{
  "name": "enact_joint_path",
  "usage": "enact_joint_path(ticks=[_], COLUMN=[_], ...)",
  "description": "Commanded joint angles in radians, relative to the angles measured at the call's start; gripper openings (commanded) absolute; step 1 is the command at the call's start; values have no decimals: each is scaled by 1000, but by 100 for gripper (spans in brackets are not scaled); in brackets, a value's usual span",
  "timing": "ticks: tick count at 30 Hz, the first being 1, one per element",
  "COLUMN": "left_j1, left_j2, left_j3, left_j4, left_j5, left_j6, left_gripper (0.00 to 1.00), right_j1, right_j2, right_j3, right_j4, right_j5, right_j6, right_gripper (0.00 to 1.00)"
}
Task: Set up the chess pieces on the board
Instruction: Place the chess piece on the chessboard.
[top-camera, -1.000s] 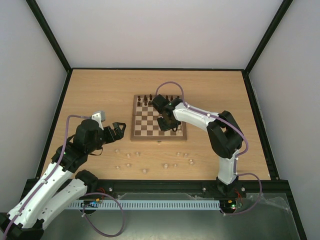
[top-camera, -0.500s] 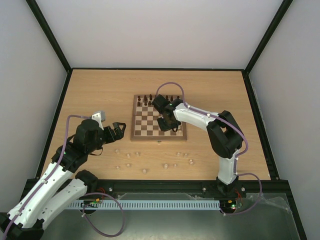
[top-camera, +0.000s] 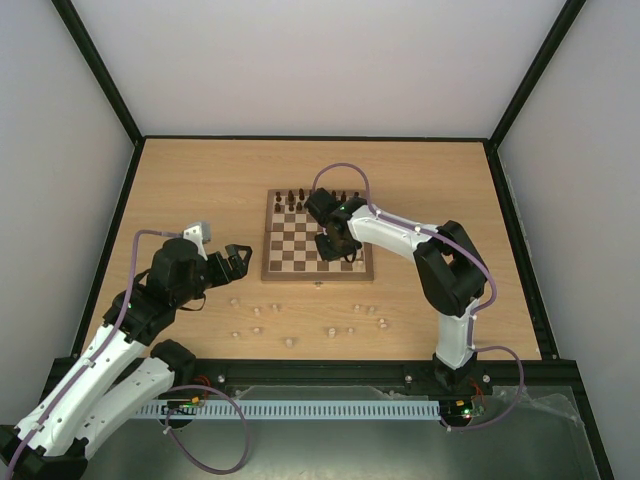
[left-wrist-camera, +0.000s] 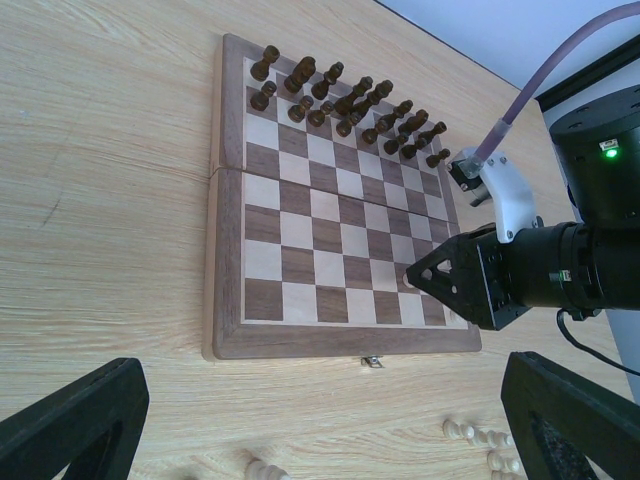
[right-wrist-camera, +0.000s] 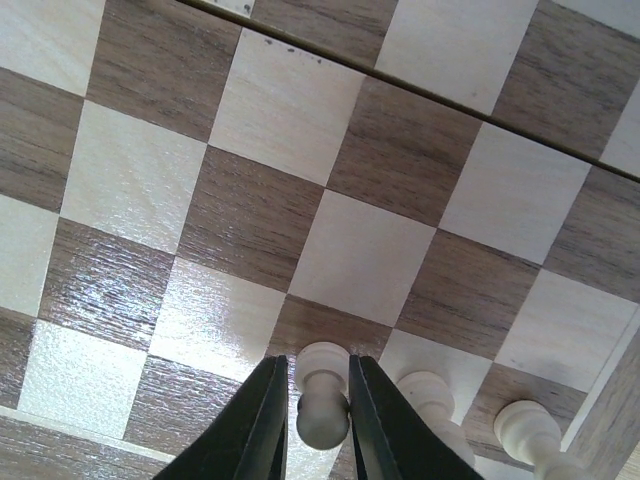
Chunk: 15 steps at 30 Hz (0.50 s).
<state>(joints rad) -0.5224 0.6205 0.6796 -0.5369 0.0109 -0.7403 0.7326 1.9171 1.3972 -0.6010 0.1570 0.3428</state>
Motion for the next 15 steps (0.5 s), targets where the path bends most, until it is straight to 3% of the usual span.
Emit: enact_joint_path(ticks=[1, 8, 11, 15], left_j1=[2, 2, 2, 2], left_j2=[1, 2, 11, 47], left_j3=[-3, 0, 1, 2], left_j4=[8, 8, 8, 23], left_j5=[7, 8, 14, 53], left_j6=[4, 6, 7, 16], left_gripper=[100, 100, 100, 99], right_j1=[-3, -4, -3, -3], right_j2=[14, -7, -39, -108], right_j3=[-11, -3, -1, -6], right_j4=[-27, -31, -28, -21], right_j5=[-9, -13, -15, -38], right_j6=[-11, -10, -8, -1], right_gripper=[20, 27, 34, 53])
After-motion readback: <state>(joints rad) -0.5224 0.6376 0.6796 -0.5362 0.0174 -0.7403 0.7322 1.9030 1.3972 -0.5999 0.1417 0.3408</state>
